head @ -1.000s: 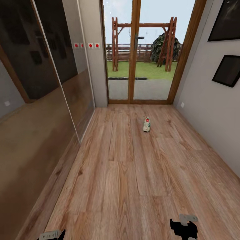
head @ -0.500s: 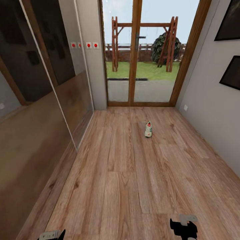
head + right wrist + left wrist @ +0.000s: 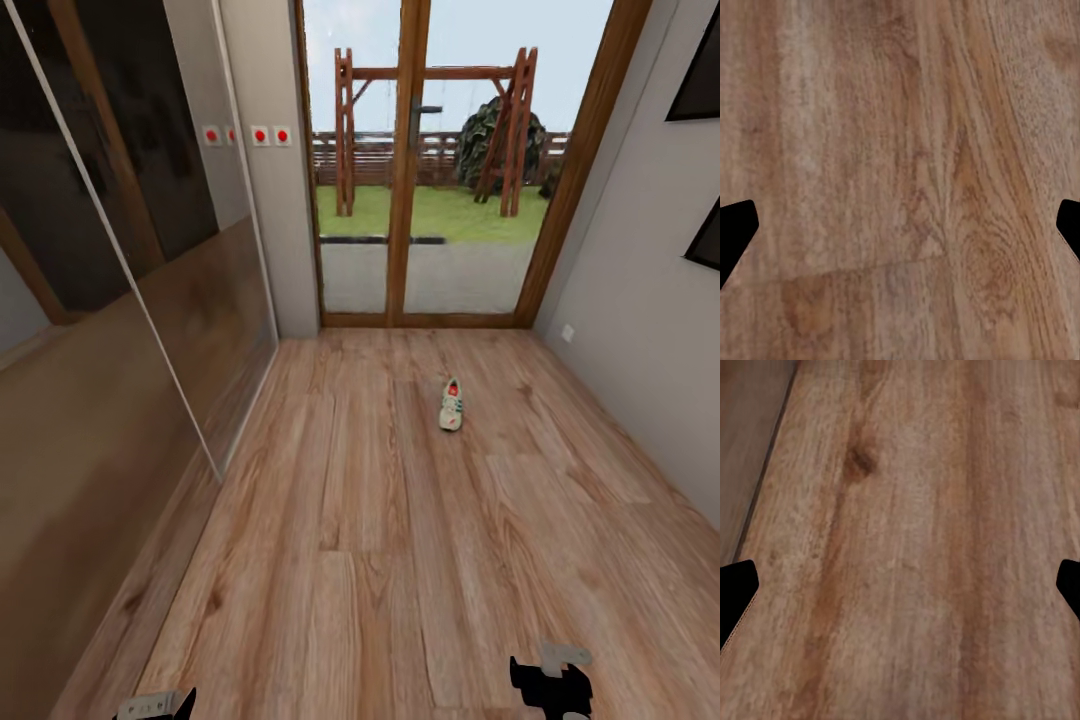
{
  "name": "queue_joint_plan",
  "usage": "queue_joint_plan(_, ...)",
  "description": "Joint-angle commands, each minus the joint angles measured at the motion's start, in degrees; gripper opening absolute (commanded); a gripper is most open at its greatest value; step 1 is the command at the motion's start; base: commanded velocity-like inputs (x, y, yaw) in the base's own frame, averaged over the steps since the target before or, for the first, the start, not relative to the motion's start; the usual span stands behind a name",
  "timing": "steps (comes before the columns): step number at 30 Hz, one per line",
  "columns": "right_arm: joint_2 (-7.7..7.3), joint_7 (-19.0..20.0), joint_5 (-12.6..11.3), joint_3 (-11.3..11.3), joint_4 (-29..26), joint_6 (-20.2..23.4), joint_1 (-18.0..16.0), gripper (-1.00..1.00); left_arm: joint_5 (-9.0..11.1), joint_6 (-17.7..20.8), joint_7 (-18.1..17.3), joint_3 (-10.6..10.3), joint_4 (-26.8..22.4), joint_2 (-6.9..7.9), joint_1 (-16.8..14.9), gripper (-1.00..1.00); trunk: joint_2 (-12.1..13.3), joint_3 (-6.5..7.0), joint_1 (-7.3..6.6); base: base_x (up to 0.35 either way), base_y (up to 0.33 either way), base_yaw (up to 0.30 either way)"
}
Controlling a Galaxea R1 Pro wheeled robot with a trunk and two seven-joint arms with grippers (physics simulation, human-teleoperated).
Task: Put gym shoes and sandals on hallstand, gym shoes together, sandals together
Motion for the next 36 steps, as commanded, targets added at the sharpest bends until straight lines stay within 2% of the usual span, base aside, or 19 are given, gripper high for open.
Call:
queue_joint_plan(1, 0.00, -0.18, 0.60, -0.45, 0.07, -0.15, -0.04, 1.00, 0.51, 0.00, -0.61, 0.22, 0.06, -0.01, -0.03, 1.00, -0.02, -0.05, 0.03, 0.339, 0.000, 0.000)
queue_joint_plan(36, 0.00, -0.18, 0.60, -0.44, 0.05, -0.16, -0.04, 1.00, 0.51, -0.01, -0.59, 0.22, 0.06, -0.01, -0.03, 1.00, -0.02, -0.05, 0.03, 0.339, 0.000, 0.000)
